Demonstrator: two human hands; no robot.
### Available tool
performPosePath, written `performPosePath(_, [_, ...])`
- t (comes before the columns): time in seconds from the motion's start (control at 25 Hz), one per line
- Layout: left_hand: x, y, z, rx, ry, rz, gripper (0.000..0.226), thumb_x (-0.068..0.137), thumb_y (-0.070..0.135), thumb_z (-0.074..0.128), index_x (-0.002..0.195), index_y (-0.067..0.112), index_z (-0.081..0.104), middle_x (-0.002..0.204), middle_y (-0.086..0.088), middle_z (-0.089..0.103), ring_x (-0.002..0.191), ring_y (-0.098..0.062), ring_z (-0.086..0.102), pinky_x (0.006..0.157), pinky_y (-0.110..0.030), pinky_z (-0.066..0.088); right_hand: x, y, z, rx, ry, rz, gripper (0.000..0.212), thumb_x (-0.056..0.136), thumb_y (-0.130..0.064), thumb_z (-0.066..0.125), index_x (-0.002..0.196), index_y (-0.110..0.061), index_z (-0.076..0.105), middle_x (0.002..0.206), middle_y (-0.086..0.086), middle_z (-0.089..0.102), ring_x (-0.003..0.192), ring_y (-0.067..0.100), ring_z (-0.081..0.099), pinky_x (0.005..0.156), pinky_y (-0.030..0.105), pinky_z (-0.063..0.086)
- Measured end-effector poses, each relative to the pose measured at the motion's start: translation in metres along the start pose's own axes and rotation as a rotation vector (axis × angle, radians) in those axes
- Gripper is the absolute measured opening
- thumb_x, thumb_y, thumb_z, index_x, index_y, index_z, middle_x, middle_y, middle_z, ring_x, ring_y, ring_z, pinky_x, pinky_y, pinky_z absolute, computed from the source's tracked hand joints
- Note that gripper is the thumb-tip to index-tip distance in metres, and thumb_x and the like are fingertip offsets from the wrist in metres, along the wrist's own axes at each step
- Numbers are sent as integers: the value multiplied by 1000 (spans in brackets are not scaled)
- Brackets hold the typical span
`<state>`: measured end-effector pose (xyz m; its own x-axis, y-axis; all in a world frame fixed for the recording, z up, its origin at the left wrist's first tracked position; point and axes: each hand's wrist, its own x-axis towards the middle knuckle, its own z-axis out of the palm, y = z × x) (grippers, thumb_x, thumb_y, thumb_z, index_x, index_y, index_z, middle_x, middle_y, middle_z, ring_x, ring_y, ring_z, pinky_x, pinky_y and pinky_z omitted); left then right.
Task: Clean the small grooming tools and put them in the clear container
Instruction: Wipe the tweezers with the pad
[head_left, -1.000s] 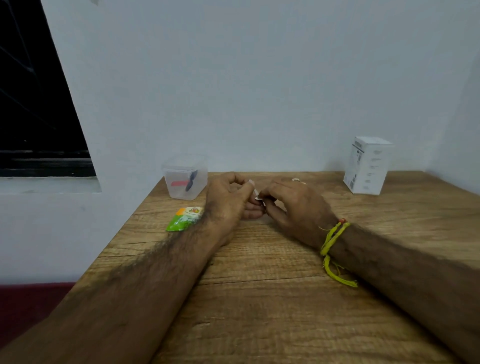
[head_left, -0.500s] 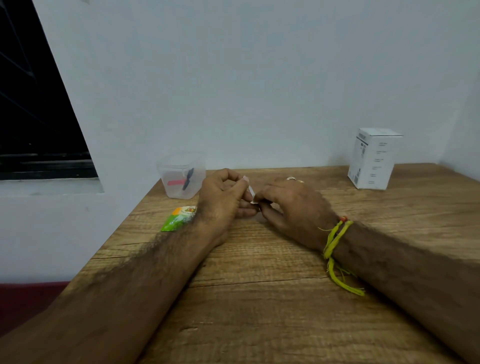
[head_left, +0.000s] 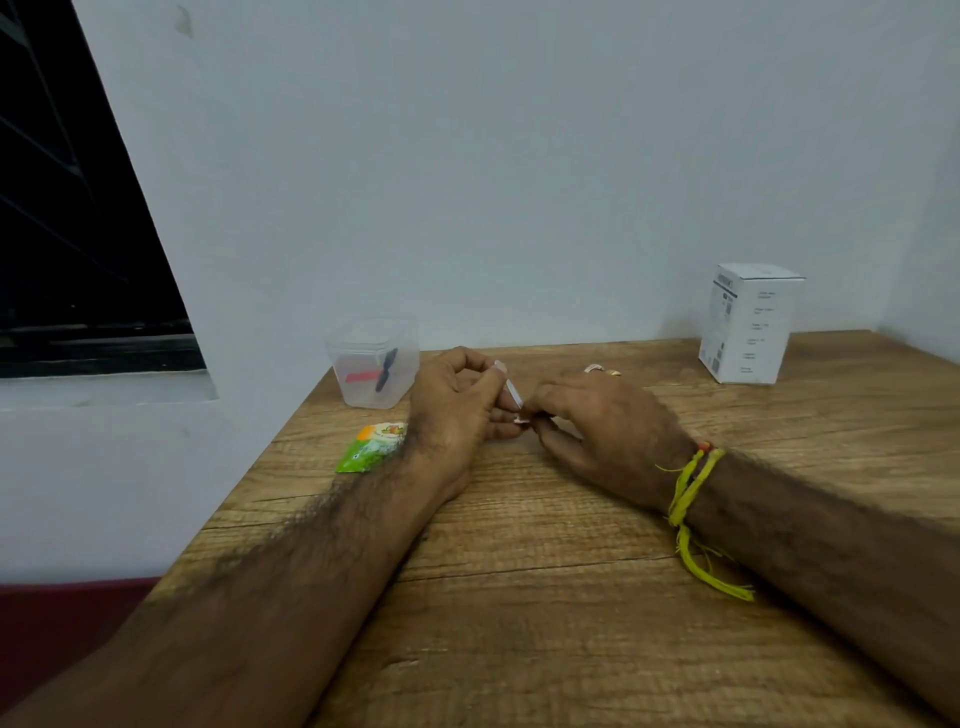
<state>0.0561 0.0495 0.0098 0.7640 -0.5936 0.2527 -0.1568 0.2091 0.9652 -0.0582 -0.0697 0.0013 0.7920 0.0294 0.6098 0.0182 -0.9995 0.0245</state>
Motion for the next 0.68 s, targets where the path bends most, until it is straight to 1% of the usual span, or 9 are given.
performPosePath(0.12, [2,-1,-1,-8,2,-6,16,99,8,60,104,-7,58,64,-11,64,43,-14,62,46,-28,57,1,-1,1,34,9,10,20,90,-24,52,98,-17,70,91,-1,69,82,22,63,75,40,50])
performPosePath(0.24, [1,-1,0,0,6,-2,13,100,9,60,101,-4,60,63,-10,66,44,-14,62,47,-27,57,0,0,-2,29,-23,-1,20,88,-24,52,96,-18,69,87,-1,68,81,23,62,73,40,50])
performPosePath(0.4, [2,0,0,-1,27,-6,11,99,9,60,100,-2,60,63,-10,67,45,-15,62,47,-27,56,-1,0,-6,56,-14,-15,17,87,-21,57,95,-18,71,87,-3,70,79,19,63,72,35,49])
performPosePath(0.6, [1,1,0,4,40,-5,11,100,9,60,99,-2,60,64,-13,67,46,-18,63,47,-27,56,-1,0,-5,54,-47,-1,21,87,-27,51,94,-19,70,86,-2,70,81,20,64,73,41,51])
performPosePath(0.68, [1,1,1,11,43,-9,11,100,10,59,98,-2,60,66,-16,68,45,-19,64,47,-28,57,-2,-1,-6,70,-57,-2,21,87,-28,51,93,-20,70,86,-3,70,81,18,64,73,40,51])
